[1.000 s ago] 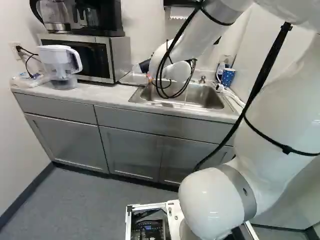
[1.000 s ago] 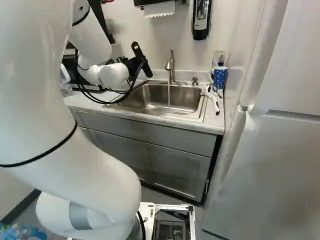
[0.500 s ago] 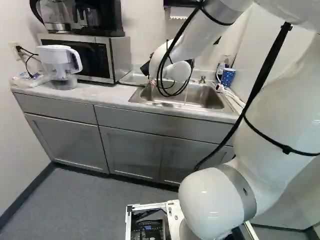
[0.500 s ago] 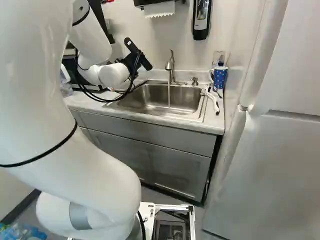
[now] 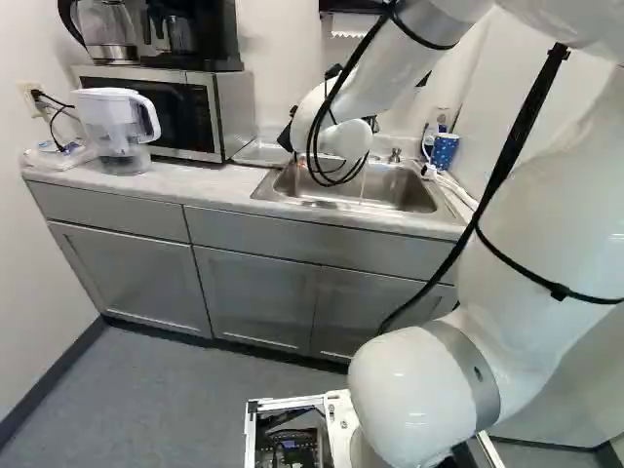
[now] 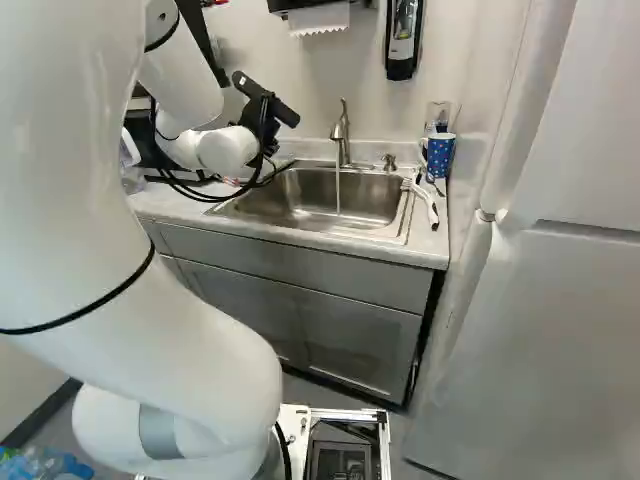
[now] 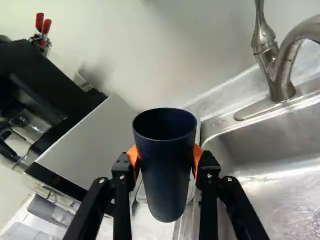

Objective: Rinse the cup and place it in the tray

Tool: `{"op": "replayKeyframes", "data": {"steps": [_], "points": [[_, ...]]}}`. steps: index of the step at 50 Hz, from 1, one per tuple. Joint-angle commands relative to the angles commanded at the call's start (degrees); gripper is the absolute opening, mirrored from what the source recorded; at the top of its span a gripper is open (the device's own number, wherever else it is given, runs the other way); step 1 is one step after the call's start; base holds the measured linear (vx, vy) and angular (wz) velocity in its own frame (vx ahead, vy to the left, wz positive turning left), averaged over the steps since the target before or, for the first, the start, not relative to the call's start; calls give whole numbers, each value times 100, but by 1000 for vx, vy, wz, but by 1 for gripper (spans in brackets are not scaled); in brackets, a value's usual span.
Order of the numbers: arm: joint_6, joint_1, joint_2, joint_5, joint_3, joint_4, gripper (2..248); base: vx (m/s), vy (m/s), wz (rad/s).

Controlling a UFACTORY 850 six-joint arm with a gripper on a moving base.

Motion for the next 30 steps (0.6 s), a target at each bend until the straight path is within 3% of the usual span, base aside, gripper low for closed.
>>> {"op": "replayKeyframes", "data": {"steps": [30], "points": [[-1807, 0, 0, 0, 0, 0, 122, 0, 0, 0]]}}
